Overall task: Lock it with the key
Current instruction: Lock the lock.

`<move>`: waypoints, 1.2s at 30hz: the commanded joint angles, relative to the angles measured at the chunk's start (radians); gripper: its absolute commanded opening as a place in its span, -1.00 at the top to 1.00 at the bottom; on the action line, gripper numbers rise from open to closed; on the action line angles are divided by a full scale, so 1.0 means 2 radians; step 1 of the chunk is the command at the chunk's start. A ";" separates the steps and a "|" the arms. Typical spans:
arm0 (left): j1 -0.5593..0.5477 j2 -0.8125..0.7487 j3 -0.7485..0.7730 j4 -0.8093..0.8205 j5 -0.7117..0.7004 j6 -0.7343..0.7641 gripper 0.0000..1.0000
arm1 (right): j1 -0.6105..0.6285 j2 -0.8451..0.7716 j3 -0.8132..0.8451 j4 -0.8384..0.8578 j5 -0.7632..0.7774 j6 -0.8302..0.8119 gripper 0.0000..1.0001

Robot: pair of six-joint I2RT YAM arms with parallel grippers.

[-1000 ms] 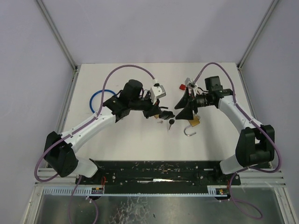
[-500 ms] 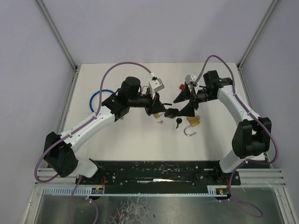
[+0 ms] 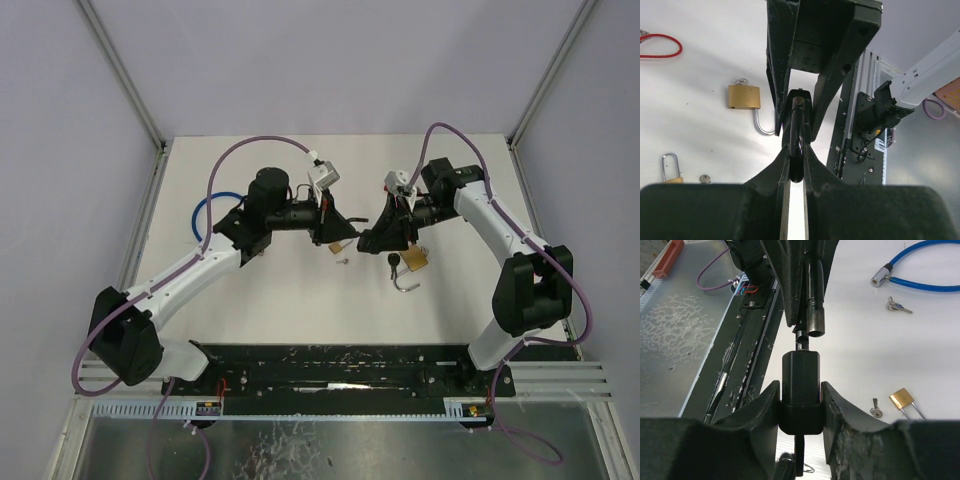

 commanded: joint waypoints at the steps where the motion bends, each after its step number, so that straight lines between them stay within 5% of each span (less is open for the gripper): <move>1: 0.002 -0.024 -0.004 0.112 0.003 -0.028 0.99 | 0.014 -0.015 0.017 0.010 -0.010 0.032 0.33; 6: 0.006 -0.031 -0.017 0.123 -0.007 -0.040 0.93 | 0.014 -0.018 0.026 0.010 -0.009 0.047 1.00; 13: 0.021 -0.093 -0.066 0.148 -0.079 -0.018 -0.33 | 0.013 -0.032 0.040 0.009 0.014 0.069 1.00; 16: 0.020 -0.144 -0.103 0.172 -0.100 0.041 -0.58 | 0.013 -0.045 0.033 0.013 0.017 0.074 1.00; 21: 0.019 -0.188 -0.106 0.160 -0.089 0.140 -0.55 | 0.013 -0.063 0.017 0.020 0.022 0.078 1.00; 25: 0.018 -0.137 -0.039 0.102 -0.109 0.080 -0.11 | 0.013 -0.066 0.012 0.021 0.027 0.076 1.00; 36: -0.003 -0.044 -0.008 0.118 -0.065 -0.012 -0.19 | 0.013 -0.063 0.008 0.028 0.032 0.082 1.00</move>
